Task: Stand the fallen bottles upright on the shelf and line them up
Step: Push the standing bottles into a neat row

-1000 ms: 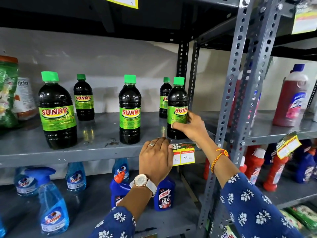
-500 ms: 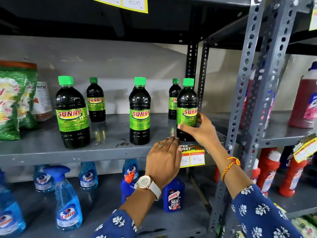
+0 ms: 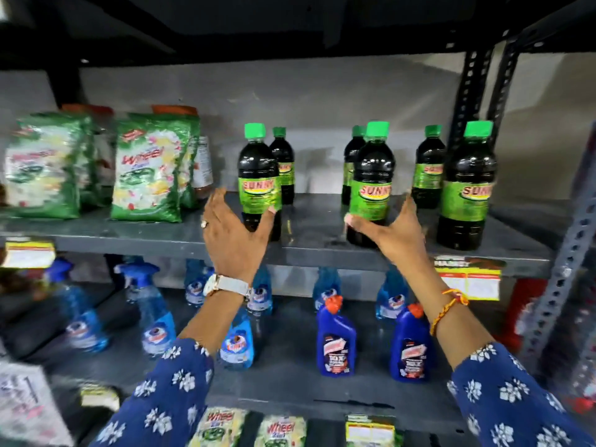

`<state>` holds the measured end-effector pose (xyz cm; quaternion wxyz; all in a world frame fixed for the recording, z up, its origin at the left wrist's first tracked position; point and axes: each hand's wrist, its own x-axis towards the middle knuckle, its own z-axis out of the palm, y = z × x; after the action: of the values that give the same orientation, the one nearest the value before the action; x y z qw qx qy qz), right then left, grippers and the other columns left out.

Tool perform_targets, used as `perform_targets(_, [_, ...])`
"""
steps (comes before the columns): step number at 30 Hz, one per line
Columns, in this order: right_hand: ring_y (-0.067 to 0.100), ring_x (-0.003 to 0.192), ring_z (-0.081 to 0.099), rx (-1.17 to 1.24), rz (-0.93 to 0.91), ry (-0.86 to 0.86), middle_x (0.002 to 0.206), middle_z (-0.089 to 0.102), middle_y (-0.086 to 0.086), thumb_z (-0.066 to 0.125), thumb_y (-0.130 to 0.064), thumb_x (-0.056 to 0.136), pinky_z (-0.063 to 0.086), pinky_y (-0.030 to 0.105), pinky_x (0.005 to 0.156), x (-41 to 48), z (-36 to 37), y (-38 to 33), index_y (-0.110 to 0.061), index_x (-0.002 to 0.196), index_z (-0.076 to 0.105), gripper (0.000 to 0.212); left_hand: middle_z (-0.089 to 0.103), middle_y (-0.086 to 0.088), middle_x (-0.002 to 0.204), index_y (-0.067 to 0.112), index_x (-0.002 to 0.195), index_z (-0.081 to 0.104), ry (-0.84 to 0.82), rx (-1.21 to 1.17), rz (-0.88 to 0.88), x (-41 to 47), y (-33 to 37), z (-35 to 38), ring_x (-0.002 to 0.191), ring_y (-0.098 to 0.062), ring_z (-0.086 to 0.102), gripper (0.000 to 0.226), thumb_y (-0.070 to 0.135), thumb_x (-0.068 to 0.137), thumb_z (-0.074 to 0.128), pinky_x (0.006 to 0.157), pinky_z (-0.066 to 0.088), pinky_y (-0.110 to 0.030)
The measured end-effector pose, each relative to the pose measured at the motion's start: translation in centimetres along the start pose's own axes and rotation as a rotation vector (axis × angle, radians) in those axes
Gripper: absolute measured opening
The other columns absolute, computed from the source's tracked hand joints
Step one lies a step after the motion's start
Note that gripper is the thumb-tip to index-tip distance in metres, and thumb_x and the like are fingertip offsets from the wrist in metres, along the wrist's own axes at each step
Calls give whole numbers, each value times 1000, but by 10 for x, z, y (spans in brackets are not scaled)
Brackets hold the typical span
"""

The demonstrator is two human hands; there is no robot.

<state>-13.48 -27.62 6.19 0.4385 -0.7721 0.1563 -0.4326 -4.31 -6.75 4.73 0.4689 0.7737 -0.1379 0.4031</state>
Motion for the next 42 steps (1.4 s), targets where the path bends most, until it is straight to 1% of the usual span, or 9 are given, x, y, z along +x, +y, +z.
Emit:
perform_targets(3, [18,112,53,-11,-16,-26,121,54,3,87,-39,53,38,22,83,2,4,2,-4,135,30,106,37,-23,144,-4,142,24,-228,65,-90,13,-14,0,130,-34,39,107,61,71,69,108,31,-48])
perform_targets(6, [15,99,53,-65,-58,-25,109,54,0,89,-27,54,40,25,80,-3,4,5,-3,129,33,97,54,-18,132,-2,140,25,-329,150,-95,14,-21,8,124,-28,48,107,69,70,63,113,17,-46])
perform_targets(12, [18,86,59,-175,-92,-31,105,68,12,85,-23,60,43,25,74,-6,5,13,-8,110,55,60,72,-11,90,10,111,48,-234,221,-25,5,-32,23,97,-25,65,69,66,73,61,113,4,-42])
perform_targets(28, [26,98,63,-274,-150,-13,109,66,12,83,-32,63,46,26,77,-6,10,17,-7,113,51,65,71,-8,82,12,103,53,-201,208,-15,7,-38,29,90,-26,66,63,65,70,65,112,6,-43])
perform_targets(32, [26,100,62,-259,-146,-23,110,65,12,83,-35,63,48,29,78,-7,12,17,-8,114,50,66,72,-8,84,11,107,53,-204,190,-7,5,-39,28,92,-26,66,70,69,70,63,113,5,-43])
perform_targets(34, [28,102,61,-269,-150,-31,112,64,12,82,-37,63,48,31,80,-8,11,17,-8,116,49,69,72,-10,92,9,117,49,-227,164,8,5,-40,27,98,-28,64,87,77,66,59,113,7,-43])
perform_targets(37, [29,112,57,-240,-109,-46,124,58,16,81,-45,62,49,38,89,-14,4,15,-7,129,40,88,52,-20,133,0,141,25,-204,129,9,1,-38,22,127,-32,45,121,83,58,52,114,9,-45])
perform_targets(39, [24,111,55,-145,-92,21,128,55,16,79,-49,62,47,34,90,-20,-10,15,-8,137,36,95,31,-22,148,-1,143,21,-61,46,111,-10,-32,21,137,-32,28,115,76,66,56,114,18,-48])
perform_targets(42, [18,94,56,-115,-290,325,105,58,7,73,-53,66,47,26,78,-24,-48,14,-11,119,53,70,37,-20,145,1,139,30,77,-176,376,-37,2,30,135,-26,31,87,57,80,58,112,26,-34])
